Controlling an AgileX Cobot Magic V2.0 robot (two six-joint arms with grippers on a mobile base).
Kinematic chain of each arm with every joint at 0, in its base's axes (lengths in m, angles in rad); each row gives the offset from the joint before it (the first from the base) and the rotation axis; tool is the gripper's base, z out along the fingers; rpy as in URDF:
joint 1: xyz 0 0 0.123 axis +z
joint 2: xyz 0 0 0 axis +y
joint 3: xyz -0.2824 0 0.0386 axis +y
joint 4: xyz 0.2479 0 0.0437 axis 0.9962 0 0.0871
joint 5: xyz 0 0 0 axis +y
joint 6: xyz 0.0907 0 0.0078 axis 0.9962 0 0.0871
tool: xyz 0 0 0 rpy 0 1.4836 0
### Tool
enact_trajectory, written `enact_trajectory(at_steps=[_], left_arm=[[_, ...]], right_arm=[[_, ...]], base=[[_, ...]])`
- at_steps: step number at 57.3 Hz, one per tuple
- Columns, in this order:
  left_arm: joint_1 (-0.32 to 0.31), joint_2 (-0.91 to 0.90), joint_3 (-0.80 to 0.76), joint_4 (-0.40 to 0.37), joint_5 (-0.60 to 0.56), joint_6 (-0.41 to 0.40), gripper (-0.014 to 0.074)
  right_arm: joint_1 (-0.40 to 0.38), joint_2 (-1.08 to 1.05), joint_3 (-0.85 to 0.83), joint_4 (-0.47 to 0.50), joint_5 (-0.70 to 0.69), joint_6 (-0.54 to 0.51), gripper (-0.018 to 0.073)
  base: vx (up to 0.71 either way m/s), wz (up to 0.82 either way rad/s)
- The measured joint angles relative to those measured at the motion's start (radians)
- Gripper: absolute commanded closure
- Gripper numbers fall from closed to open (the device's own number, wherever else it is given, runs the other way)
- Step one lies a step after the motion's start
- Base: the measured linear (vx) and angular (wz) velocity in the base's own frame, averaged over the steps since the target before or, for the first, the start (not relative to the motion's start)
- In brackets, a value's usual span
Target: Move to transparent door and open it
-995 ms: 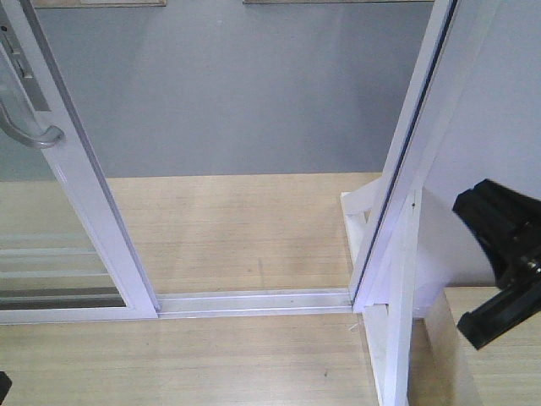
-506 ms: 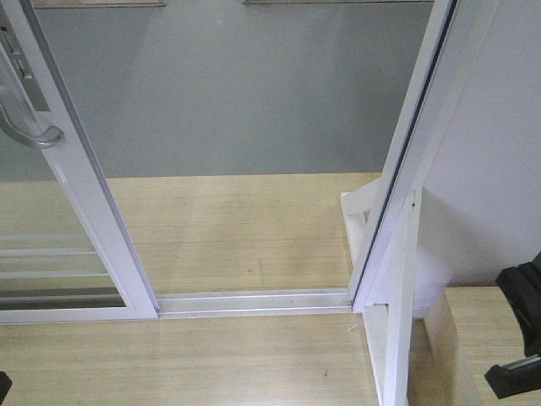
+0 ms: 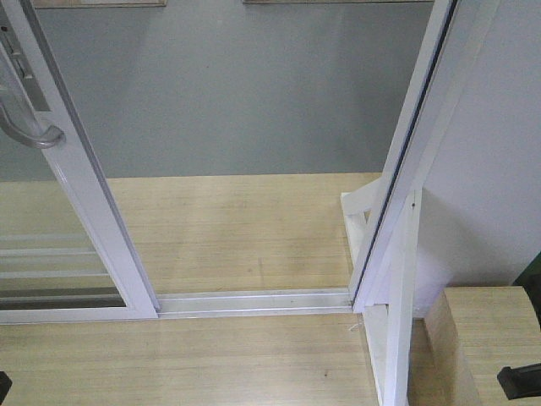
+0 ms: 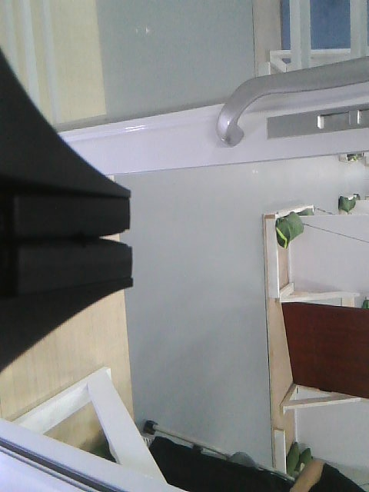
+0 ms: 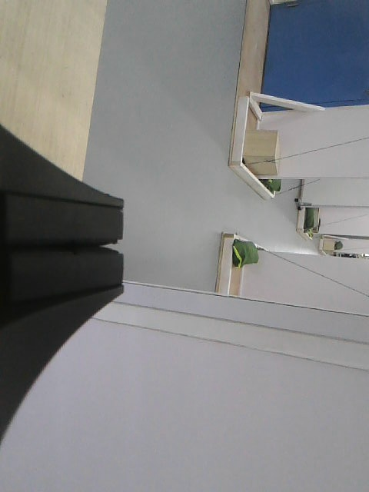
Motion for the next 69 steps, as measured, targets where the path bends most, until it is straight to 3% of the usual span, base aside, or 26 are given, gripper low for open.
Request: enact_trajectory(at_steps=[69], left_arm=[[0.0,0.0,0.0,0.0,0.003,0.0,0.0603]], right_arm=[[0.0,-0.018,0.0,0.0,0.002,0.0,0.0561]], base=[[0.0,0.0]])
